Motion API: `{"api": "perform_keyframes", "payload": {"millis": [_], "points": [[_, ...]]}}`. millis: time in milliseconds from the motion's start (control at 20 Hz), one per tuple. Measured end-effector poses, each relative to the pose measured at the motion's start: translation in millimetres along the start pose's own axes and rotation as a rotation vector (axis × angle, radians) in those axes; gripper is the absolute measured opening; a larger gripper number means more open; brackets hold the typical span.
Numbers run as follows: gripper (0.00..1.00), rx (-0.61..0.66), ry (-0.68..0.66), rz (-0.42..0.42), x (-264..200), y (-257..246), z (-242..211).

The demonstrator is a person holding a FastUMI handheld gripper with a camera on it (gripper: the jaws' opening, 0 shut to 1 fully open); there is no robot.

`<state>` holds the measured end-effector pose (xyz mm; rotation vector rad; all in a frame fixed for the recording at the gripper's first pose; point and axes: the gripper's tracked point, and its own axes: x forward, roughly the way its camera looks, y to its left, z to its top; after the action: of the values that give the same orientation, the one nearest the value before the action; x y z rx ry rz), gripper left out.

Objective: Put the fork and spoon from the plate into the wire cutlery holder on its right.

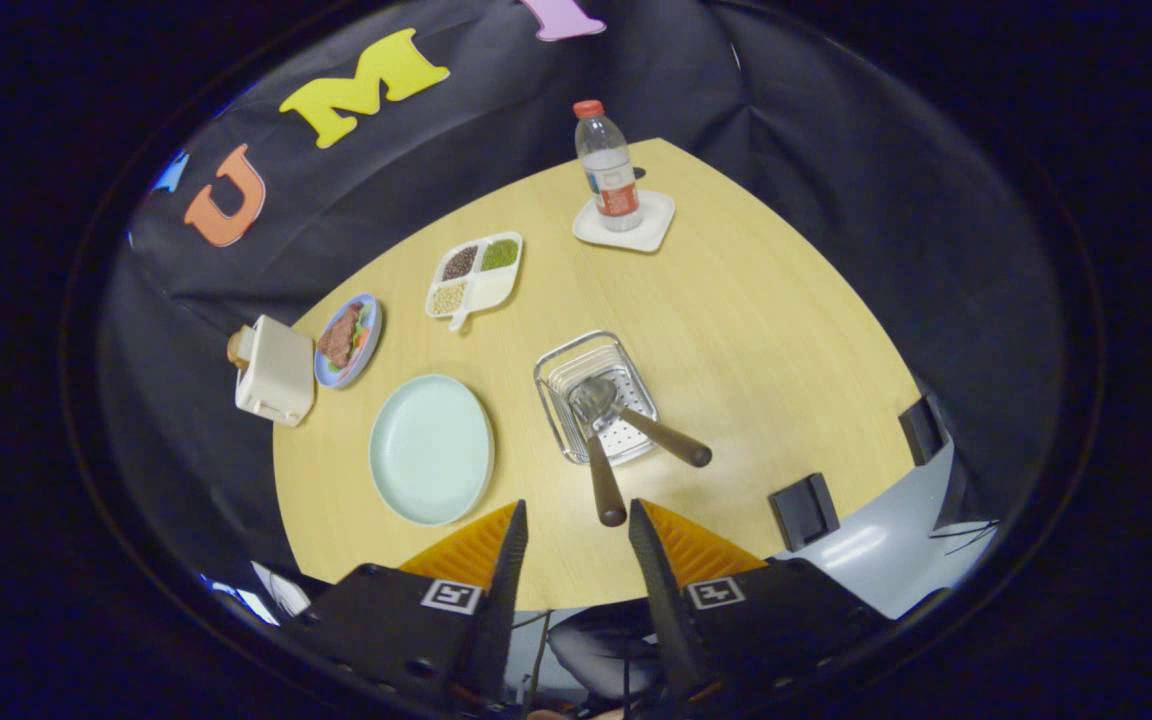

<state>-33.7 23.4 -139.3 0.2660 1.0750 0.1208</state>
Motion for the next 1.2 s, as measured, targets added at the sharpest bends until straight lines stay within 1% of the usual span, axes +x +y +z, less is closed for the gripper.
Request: {"api": "perform_keyframes", "payload": {"millis": [100,150,300,400,500,600,800,900,1200], "points": [[0.84,-0.064,-0.113,-0.014,-13,5,17],[0.89,-0.104,-0.178,-0.012,-21,9,24],[0.89,-0.179,-0.493,0.005,-65,27,62],[0.91,-0.227,-0.712,0.001,-112,33,74],[0.92,-0.257,-0.881,0.01,-158,43,72],[0.92,-0.291,-0.995,0.012,-190,51,60],[0.92,-0.327,-1.144,0.058,-227,64,35],[0.92,-0.343,-1.178,0.082,-230,72,25],[0.92,-0.354,-1.161,0.114,-218,87,16]]}}
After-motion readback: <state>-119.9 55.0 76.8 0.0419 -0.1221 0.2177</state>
